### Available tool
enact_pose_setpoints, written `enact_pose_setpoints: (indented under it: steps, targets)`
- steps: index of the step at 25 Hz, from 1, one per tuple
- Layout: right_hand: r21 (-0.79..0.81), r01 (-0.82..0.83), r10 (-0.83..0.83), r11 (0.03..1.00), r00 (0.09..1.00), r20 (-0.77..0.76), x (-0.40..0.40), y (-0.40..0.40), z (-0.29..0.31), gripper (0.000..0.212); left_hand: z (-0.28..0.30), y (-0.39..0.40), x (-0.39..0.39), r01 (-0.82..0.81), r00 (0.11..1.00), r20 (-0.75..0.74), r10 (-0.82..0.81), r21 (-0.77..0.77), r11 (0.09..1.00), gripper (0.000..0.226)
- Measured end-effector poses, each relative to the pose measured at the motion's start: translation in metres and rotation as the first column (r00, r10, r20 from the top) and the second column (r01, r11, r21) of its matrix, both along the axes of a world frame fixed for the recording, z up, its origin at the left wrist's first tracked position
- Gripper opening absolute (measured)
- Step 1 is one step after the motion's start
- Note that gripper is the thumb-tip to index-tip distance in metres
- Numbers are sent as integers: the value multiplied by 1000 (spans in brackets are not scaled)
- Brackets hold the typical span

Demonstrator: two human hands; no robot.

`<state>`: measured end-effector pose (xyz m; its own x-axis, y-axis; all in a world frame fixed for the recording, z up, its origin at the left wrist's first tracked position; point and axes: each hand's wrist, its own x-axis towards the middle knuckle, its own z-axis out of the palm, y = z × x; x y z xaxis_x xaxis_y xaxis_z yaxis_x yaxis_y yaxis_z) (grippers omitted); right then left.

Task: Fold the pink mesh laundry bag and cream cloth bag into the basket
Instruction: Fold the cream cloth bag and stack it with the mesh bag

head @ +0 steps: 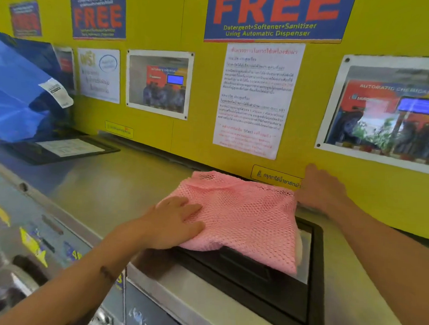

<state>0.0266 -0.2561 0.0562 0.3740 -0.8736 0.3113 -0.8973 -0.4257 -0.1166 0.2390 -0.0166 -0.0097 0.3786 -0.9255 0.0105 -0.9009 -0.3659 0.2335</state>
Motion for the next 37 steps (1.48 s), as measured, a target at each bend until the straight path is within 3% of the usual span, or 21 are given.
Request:
enact_pose_setpoints:
  steps: [2,4,6,8,10,12,14,15,18,20,24,27,30,33,37]
  targets:
    - [-38,-172,174,984,983,64,5,12,-2,52,1,7,5,44,995,-92,-48,-45,998,81]
    - [-53,-446,449,894,887,109,16,36,-9,42,6,9,9,53,982,-177,-72,-109,993,80]
    - [141,-592,599,794,800,-13,23,63,-17,45,11,8,9,10,972,-228,-54,-190,982,67]
    - [410,-506,622,759,749,-229,27,77,-21,58,10,7,9,-36,977,-212,-2,-175,984,64]
    - [471,-455,614,756,741,-270,23,82,-18,61,8,11,8,-1,982,-187,-14,-78,997,65]
    - [357,-507,583,785,799,-147,15,82,-8,55,13,16,9,-5,966,-257,-36,-155,988,54]
    - [229,-471,491,852,870,-37,0,80,1,52,19,13,18,-109,953,-302,23,-271,957,45]
    - [221,-431,444,875,896,-11,-10,79,2,54,20,10,21,-139,957,-281,65,-252,958,47]
    - [430,-328,320,841,943,93,-31,83,-3,62,19,-4,24,-107,988,-114,105,-10,994,54]
    - [550,-357,260,755,933,249,-30,95,-12,64,20,-16,21,-102,993,-55,107,78,992,58]
    - [462,-309,159,832,929,335,-15,104,-28,67,29,-37,15,-169,981,-92,170,23,985,54]
    - [474,-246,22,845,903,429,-10,103,-33,68,34,-42,21,-168,960,-235,154,-42,985,43]
    - [574,-309,-105,758,811,575,-12,100,-30,70,36,-37,34,-162,889,-440,130,-35,986,42]
    - [605,-413,-101,681,765,636,-10,117,-33,62,27,-21,34,-154,839,-538,80,-94,984,36]
    - [468,-445,-36,764,695,718,-19,136,-36,66,33,11,21,-147,836,-548,17,-194,970,42]
